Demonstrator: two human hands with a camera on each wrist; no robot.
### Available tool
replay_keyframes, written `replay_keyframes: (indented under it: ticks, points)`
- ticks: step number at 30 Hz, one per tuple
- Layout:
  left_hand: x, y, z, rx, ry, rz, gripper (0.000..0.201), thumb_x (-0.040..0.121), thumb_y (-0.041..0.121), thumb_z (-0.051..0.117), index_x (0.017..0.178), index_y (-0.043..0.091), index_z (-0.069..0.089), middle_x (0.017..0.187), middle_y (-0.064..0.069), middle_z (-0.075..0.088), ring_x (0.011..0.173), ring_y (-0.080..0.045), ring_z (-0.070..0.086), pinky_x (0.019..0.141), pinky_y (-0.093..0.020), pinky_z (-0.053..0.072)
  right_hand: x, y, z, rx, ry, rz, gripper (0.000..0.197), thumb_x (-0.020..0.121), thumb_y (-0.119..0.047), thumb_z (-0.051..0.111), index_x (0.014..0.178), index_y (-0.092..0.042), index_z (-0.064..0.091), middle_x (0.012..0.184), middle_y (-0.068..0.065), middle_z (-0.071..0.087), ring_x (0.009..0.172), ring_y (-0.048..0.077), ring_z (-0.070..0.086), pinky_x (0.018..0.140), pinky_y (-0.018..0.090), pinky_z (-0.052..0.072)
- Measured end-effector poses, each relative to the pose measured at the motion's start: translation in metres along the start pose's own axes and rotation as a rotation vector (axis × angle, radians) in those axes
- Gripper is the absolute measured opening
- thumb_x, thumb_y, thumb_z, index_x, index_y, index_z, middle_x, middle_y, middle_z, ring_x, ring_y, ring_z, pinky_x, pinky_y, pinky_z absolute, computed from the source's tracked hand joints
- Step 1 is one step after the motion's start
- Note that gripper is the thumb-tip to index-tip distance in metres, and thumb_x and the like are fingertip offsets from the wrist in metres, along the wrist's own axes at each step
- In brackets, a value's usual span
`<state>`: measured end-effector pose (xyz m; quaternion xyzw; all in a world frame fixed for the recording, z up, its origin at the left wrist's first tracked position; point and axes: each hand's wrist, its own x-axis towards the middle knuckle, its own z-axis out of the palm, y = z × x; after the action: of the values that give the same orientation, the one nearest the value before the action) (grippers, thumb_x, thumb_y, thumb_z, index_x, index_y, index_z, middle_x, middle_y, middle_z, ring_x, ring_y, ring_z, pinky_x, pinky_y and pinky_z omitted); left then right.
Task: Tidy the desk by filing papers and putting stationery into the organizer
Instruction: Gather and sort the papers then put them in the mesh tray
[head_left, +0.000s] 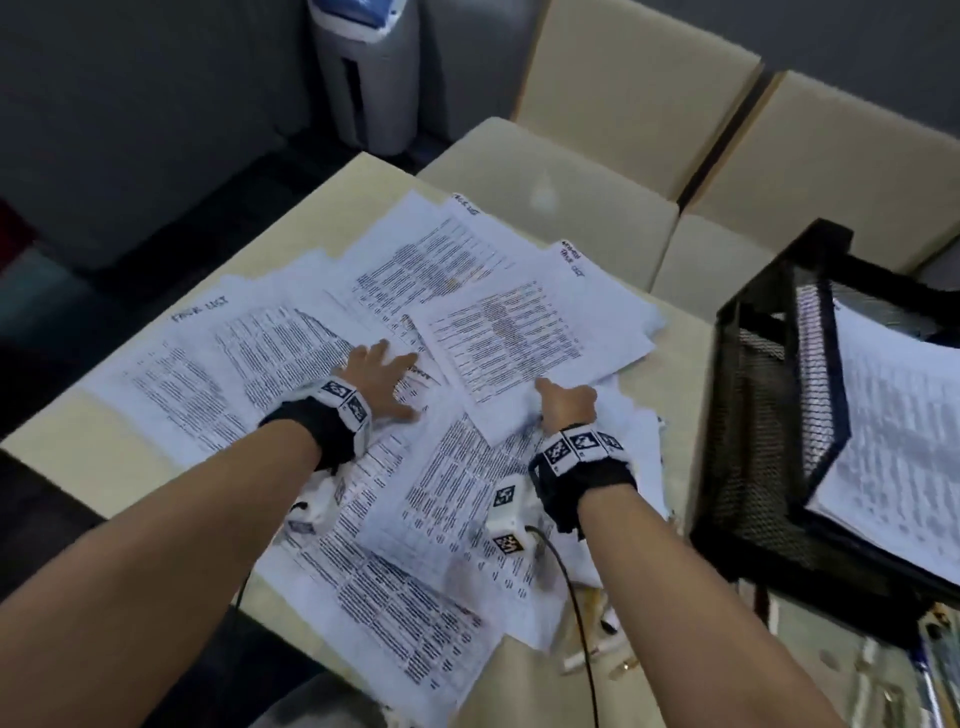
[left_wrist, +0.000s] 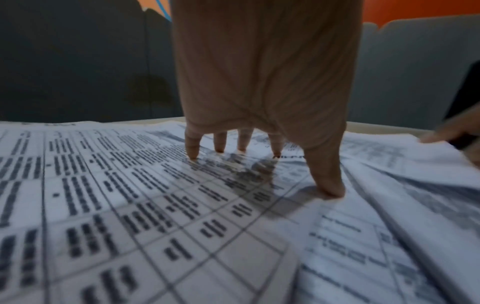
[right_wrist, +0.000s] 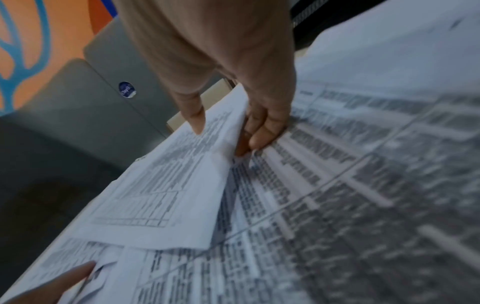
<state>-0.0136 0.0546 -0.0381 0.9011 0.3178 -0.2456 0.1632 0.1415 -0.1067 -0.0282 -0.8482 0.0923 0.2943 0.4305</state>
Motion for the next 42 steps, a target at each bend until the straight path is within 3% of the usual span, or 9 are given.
replay_keyframes:
  ticks: [6, 9, 13, 20, 25, 29, 30, 33, 42]
  points:
    - [0.014, -0.020, -0.022, -0.488, 0.261, -0.078, 0.067, 0.085, 0.048, 0.057, 0.140, 0.015, 0.036, 0.142, -0.014, 0.042, 0.127, -0.033, 0.043, 0.108, -0.050, 0.035, 0.019, -0.009, 0.020, -0.114, 0.013, -0.018, 0.045, 0.091, -0.003, 0.045, 0.134, 0.005, 0.039, 0.140, 0.021, 0.044, 0.125, 0.035, 0.046, 0.089, 0.034, 0.039]
    - [0.027, -0.050, -0.041, -0.757, 0.499, -0.536, 0.085, 0.082, 0.051, 0.061, 0.141, 0.001, 0.026, 0.146, -0.024, 0.026, 0.134, -0.041, 0.028, 0.110, -0.050, 0.029, 0.030, 0.001, 0.012, -0.188, 0.015, -0.080, 0.015, 0.088, 0.000, 0.043, 0.078, -0.006, 0.052, 0.094, 0.016, 0.052, 0.093, 0.028, 0.045, 0.076, 0.027, 0.027]
    - [0.038, -0.063, -0.059, -0.994, 0.383, -0.554, 0.116, 0.066, 0.057, 0.067, 0.148, 0.002, 0.006, 0.154, -0.022, 0.014, 0.139, -0.040, 0.024, 0.112, -0.051, 0.027, 0.039, 0.019, 0.008, -0.209, -0.052, -0.116, 0.032, 0.086, 0.001, 0.046, 0.062, -0.017, 0.036, 0.067, 0.001, 0.038, 0.085, 0.020, 0.038, 0.074, 0.029, 0.030]
    - [0.035, -0.043, -0.052, -0.770, 0.069, -0.236, 0.023, 0.086, 0.007, 0.054, 0.108, -0.001, 0.057, 0.109, -0.019, 0.062, 0.090, -0.028, 0.057, 0.078, -0.032, 0.047, 0.033, 0.013, 0.009, -0.145, -0.110, -0.168, 0.014, 0.087, 0.001, 0.040, 0.090, -0.008, 0.051, 0.080, 0.001, 0.049, 0.094, 0.025, 0.050, 0.079, 0.031, 0.035]
    - [0.004, -0.060, -0.028, -0.992, -0.482, -0.002, 0.070, 0.068, 0.060, 0.068, 0.109, 0.004, 0.058, 0.099, -0.011, 0.070, 0.089, -0.024, 0.069, 0.077, -0.033, 0.058, 0.007, 0.020, 0.024, -0.402, -0.199, -0.273, 0.047, 0.088, -0.003, 0.036, 0.135, -0.002, 0.040, 0.139, 0.015, 0.046, 0.128, 0.031, 0.043, 0.109, 0.040, 0.034]
    - [-0.003, -0.053, -0.026, -1.433, -0.225, -0.164, 0.116, 0.047, 0.081, 0.059, 0.134, 0.006, 0.042, 0.133, -0.008, 0.043, 0.103, -0.025, 0.058, 0.092, -0.041, 0.047, -0.022, 0.030, 0.032, -0.487, -0.316, -0.383, 0.013, 0.093, -0.014, 0.044, 0.103, -0.006, 0.041, 0.097, 0.006, 0.051, 0.088, 0.020, 0.051, 0.077, 0.032, 0.043]
    - [-0.010, -0.043, -0.028, -1.314, -0.118, -0.213, 0.107, 0.059, 0.073, 0.065, 0.134, 0.001, 0.041, 0.091, -0.011, 0.043, 0.100, -0.026, 0.056, 0.091, -0.039, 0.046, -0.027, 0.033, 0.033, -0.484, -0.345, -0.408, 0.018, 0.092, -0.019, 0.048, 0.106, -0.007, 0.044, 0.100, 0.006, 0.052, 0.091, 0.021, 0.052, 0.081, 0.034, 0.045]
    - [-0.017, -0.016, -0.028, -0.889, 0.282, -0.305, 0.041, 0.085, 0.020, 0.061, 0.115, -0.008, 0.057, 0.098, -0.019, 0.059, 0.086, -0.027, 0.058, 0.082, -0.037, 0.052, -0.034, 0.044, 0.027, -0.516, -0.399, -0.499, 0.039, 0.088, -0.028, 0.055, 0.122, -0.008, 0.052, 0.121, 0.011, 0.055, 0.111, 0.028, 0.054, 0.098, 0.045, 0.045]
    - [-0.081, 0.020, -0.084, -1.088, 0.707, 0.005, 0.008, 0.091, 0.015, 0.051, 0.094, 0.009, 0.053, 0.065, 0.001, 0.046, 0.058, -0.016, 0.046, 0.051, -0.021, 0.039, -0.040, 0.063, -0.048, -0.610, 0.123, -0.359, 0.036, 0.084, -0.018, 0.055, 0.120, -0.012, 0.056, 0.133, 0.014, 0.042, 0.126, 0.035, 0.036, 0.103, 0.044, 0.034]
